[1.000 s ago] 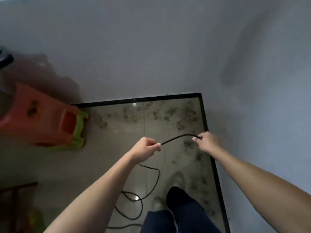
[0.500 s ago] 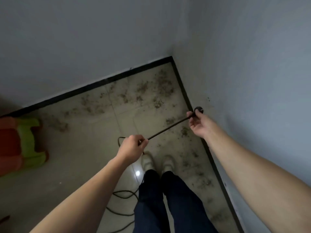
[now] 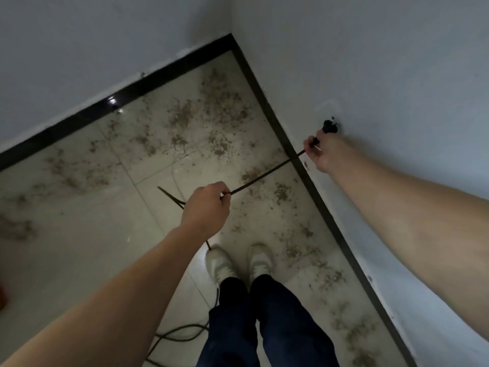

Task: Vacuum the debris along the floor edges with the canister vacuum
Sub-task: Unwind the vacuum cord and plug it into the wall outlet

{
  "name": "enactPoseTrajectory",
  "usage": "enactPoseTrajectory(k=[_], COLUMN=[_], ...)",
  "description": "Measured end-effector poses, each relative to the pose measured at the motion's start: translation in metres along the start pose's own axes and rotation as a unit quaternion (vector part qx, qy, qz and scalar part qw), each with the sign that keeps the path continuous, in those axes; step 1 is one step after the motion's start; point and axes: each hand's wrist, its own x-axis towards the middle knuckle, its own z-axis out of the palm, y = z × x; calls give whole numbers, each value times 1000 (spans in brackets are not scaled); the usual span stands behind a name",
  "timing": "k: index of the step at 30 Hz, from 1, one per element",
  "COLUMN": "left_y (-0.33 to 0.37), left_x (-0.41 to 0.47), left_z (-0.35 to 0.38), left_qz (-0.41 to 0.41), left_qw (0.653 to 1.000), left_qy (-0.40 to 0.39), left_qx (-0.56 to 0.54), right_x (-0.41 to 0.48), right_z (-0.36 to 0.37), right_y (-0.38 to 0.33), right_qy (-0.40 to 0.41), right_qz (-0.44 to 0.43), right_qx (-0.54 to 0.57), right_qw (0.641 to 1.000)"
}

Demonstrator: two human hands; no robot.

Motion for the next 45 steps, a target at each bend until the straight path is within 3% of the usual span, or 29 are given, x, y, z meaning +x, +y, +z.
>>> enactPoseTrajectory(k=[7,17,25,32,37,41,45], left_y=[-3,1,-1,-6,-20,-36,-47], left_x=[13,20,32,25,13,-19,-73], left_z=[8,-1,-7,4,7,1,-17], left_qz=[-3,-10,-1,19,14,-46,-117], left_qw=[1000,1000,1000,1000,1000,999,993], left_qy=[-22,-22,-10,4,18,-10,-15], left_qx=[14,19,30,3,14,12,0], right_x=[15,8,8,15,3,-34,-94], right_z=[7,5,19,8,-8,-17,-33], right_y=[6,-6,-17,-14,-15,3,43], right_qy=[-25,-38,9,5,-44,-17,-38], right_qz=[-26,6,32,-42,-60,-102,-183], right_qx=[23,66,62,-16,-117,-309,-479], right_qw=[999,997,998,999,990,945,858])
